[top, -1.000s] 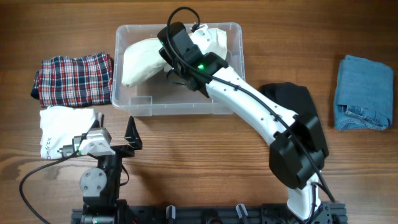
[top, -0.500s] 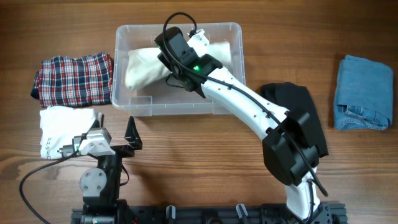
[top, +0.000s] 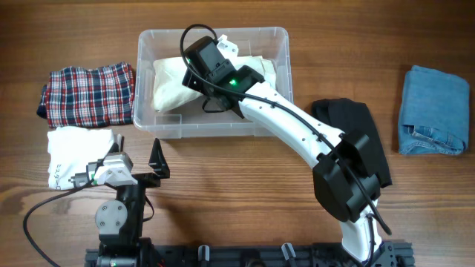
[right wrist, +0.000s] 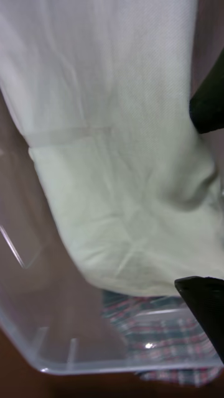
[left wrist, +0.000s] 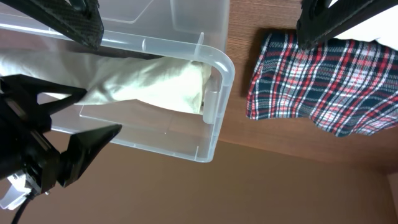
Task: Pack container
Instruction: 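Lower the cream cloth into the box's left side and release, then move the right gripper to the blue jeans and grasp them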
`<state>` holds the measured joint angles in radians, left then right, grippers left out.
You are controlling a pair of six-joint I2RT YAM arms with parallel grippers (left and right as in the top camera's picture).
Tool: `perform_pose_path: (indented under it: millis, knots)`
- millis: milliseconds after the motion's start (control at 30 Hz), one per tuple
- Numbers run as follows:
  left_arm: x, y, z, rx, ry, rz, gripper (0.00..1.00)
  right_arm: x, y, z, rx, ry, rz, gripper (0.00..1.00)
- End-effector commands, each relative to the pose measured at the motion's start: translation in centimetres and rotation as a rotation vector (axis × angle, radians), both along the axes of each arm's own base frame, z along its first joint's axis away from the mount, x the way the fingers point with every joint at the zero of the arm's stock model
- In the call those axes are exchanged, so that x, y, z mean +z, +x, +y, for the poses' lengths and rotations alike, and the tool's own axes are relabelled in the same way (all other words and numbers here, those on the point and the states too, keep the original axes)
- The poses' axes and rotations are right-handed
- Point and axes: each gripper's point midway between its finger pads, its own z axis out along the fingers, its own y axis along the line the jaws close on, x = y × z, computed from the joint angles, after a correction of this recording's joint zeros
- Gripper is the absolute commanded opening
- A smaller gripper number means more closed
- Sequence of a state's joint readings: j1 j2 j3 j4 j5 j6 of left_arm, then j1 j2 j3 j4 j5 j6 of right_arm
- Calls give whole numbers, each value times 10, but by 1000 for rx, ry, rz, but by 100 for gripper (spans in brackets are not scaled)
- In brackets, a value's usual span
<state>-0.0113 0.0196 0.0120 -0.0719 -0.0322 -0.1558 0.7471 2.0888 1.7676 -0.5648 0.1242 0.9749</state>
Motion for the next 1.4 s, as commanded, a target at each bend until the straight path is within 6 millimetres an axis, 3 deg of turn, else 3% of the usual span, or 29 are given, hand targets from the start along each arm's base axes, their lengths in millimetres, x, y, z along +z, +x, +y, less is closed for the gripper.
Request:
perform_pose_path:
  millis: [0,100,167,200,333,533,667,767,867,967,1100,1233,1367]
  knots:
    - [-1,0,1,7,-6,-2,100,40,-9,-3,143,-41,-82,75]
    - [-1,0,1,7,-6,-2,100,62,-16,-10,194,-70,-121,79]
    - [-1,0,1,7,-6,-2,100,65,-19,-13,247,-113,-144,82]
    - [-1,0,1,7,-6,-2,100,63,-20,-16,263,-134,-140,87]
    - [-1,0,1,7,-6,-2,100,49,-19,-34,234,-222,-106,89]
    - [-1,0,1,7,-6,-2,100,17,-16,-40,232,-272,-45,69]
    - [-1,0,1,7,-6,-2,100,-6,-17,-41,278,-324,-12,68]
    - [-1,0,1,7,-6,-2,100,1,-17,-43,280,-324,-22,69]
    - [-1,0,1,7,-6,-2,100,26,-15,-62,249,-312,-36,72]
    - [-1,0,1,7,-6,-2,100,52,-12,-93,193,-306,-40,73]
    - [-1,0,1,7,-6,-2,100,93,-7,-166,75,-311,-43,74]
    - [-1,0,1,7,-6,-2,100,134,-10,-275,-99,-345,-45,77]
    - [-1,0,1,7,-6,-2,100,143,-30,-381,-271,-405,30,80]
